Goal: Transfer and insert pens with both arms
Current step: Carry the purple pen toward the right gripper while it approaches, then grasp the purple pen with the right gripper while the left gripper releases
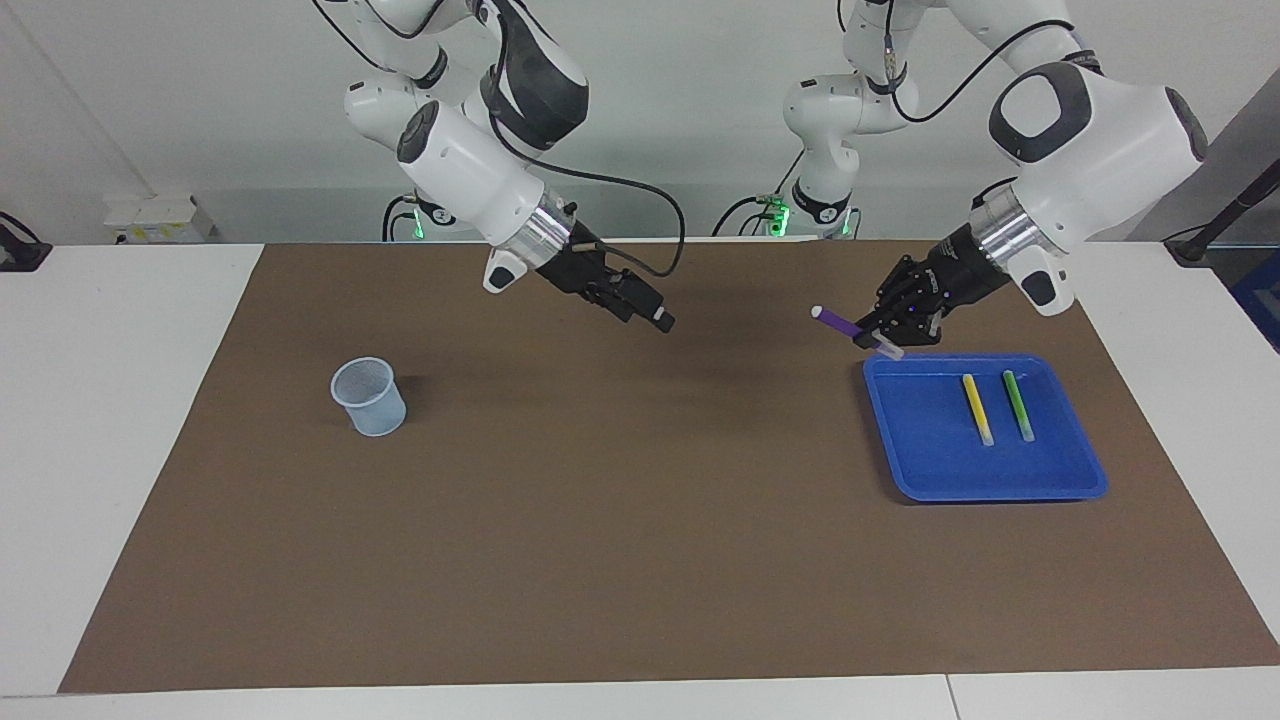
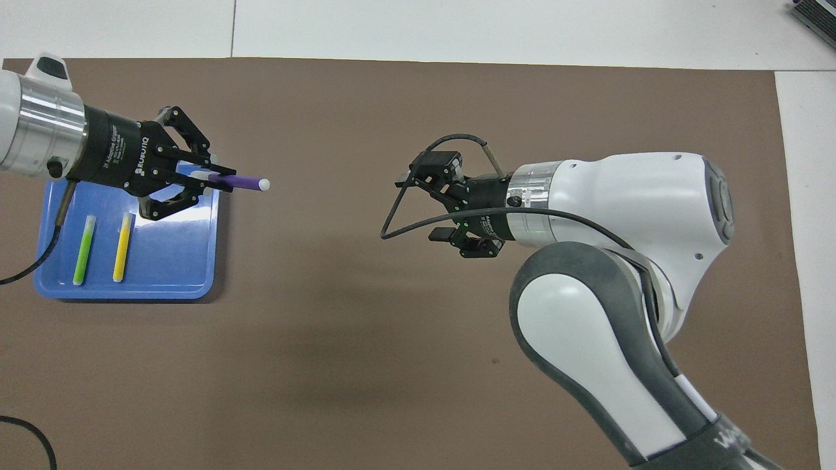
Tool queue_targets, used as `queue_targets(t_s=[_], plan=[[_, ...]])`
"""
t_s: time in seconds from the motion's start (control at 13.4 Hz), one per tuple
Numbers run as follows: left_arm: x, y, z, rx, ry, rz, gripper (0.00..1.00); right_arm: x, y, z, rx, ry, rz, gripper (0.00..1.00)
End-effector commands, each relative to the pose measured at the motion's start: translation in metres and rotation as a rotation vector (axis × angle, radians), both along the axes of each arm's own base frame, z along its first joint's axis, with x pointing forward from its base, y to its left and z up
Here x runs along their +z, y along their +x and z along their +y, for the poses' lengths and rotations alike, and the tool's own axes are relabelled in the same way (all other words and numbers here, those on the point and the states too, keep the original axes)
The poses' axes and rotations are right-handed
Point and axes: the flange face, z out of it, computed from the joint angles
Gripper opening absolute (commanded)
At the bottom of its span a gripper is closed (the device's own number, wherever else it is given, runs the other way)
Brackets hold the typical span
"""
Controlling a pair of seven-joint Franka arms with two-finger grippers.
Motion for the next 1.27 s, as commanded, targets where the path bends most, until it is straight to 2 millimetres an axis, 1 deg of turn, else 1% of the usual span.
queue_targets(t_s=[0.0,0.07,0.15,0.22,0.3,0.37,0.45,0.6,0.75,0.82,0.97,1.12,1.2], plan=[[0.004,-0.036,-0.017,0.043,-0.032,0.052,0.0,0.009,-0.003,0.012,-0.045,0.071,0.005,1.0],[0.001,-0.042,-0.023,0.048,-0.041,0.069,0.0,0.016,-0.009,0.027,-0.022,0.078,-0.005,1.0],[0.002,-0.046,-0.026,0.066,-0.048,0.071,0.0,0.024,-0.019,0.046,0.011,0.087,-0.016,1.0],[-0.001,-0.047,-0.026,0.088,-0.056,0.08,0.0,0.03,-0.028,0.063,0.024,0.093,-0.039,1.0],[-0.001,-0.051,-0.03,0.088,-0.066,0.083,0.0,0.035,-0.036,0.078,-0.003,0.104,-0.079,1.0],[-0.002,-0.054,-0.034,0.087,-0.07,0.086,0.0,0.038,-0.051,0.101,-0.013,0.116,-0.106,1.0],[-0.003,-0.055,-0.035,0.089,-0.069,0.09,0.0,0.039,-0.061,0.114,-0.007,0.122,-0.114,1.0],[-0.004,-0.06,-0.037,0.089,-0.068,0.096,0.0,0.041,-0.068,0.123,-0.004,0.128,-0.12,1.0],[-0.005,-0.062,-0.036,0.09,-0.066,0.098,0.0,0.039,-0.071,0.13,-0.016,0.131,-0.152,1.0],[-0.004,-0.062,-0.036,0.091,-0.067,0.098,0.0,0.03,-0.067,0.132,-0.015,0.118,-0.159,1.0],[-0.003,-0.062,-0.035,0.094,-0.067,0.1,0.0,0.021,-0.062,0.131,-0.004,0.102,-0.171,1.0],[-0.002,-0.063,-0.036,0.093,-0.067,0.099,0.0,0.024,-0.061,0.13,-0.029,0.108,-0.193,0.91],[-0.002,-0.063,-0.036,0.094,-0.067,0.1,0.0,0.025,-0.061,0.131,-0.028,0.108,-0.198,0.83]])
